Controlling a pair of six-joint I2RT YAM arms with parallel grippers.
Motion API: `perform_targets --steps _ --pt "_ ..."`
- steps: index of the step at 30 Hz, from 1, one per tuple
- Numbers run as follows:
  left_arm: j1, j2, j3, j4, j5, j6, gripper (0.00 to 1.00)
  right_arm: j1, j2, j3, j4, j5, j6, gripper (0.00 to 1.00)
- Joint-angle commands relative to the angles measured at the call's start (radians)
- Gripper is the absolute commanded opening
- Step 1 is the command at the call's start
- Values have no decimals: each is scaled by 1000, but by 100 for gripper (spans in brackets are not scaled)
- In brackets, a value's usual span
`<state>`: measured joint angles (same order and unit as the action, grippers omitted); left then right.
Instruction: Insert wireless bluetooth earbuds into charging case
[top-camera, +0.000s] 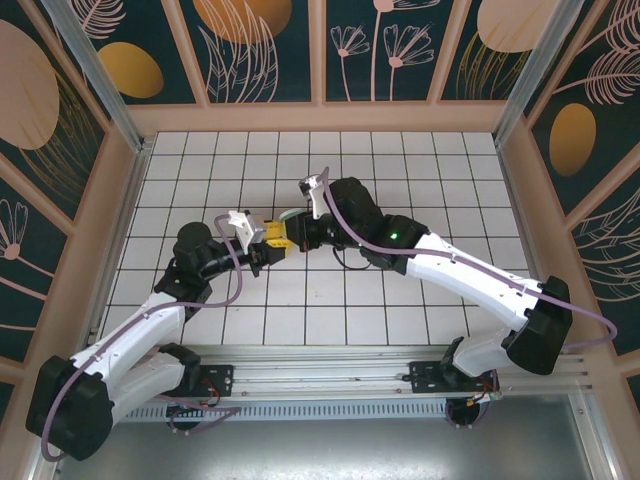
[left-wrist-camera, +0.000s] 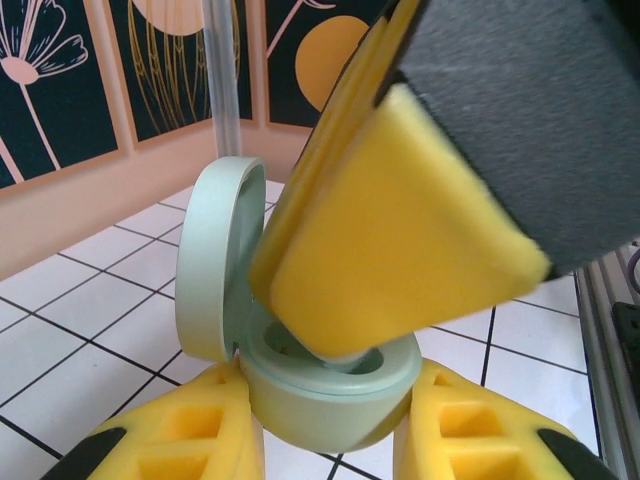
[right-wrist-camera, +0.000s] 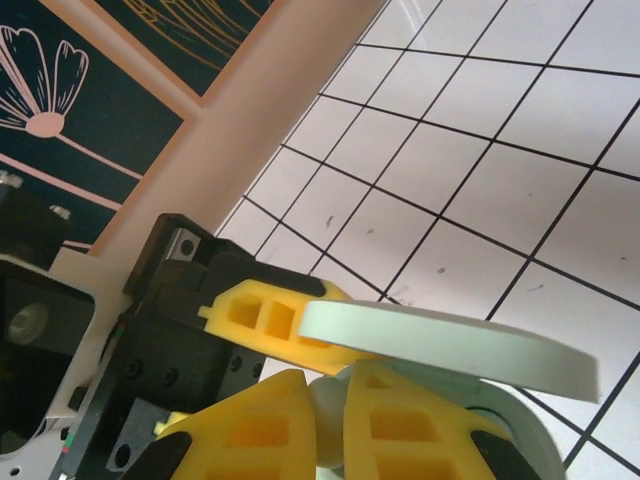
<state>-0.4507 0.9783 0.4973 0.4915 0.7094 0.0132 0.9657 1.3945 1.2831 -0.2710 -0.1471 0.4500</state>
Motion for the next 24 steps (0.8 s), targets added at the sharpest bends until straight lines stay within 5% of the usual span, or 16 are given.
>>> perform_targets --steps 1,24 --pt "-3 -17 9 45 26 -17 8 -8 -4 5 41 16 -10 1" --pt "-3 -4 17 51 16 -11 8 9 -34 -73 49 30 97 9"
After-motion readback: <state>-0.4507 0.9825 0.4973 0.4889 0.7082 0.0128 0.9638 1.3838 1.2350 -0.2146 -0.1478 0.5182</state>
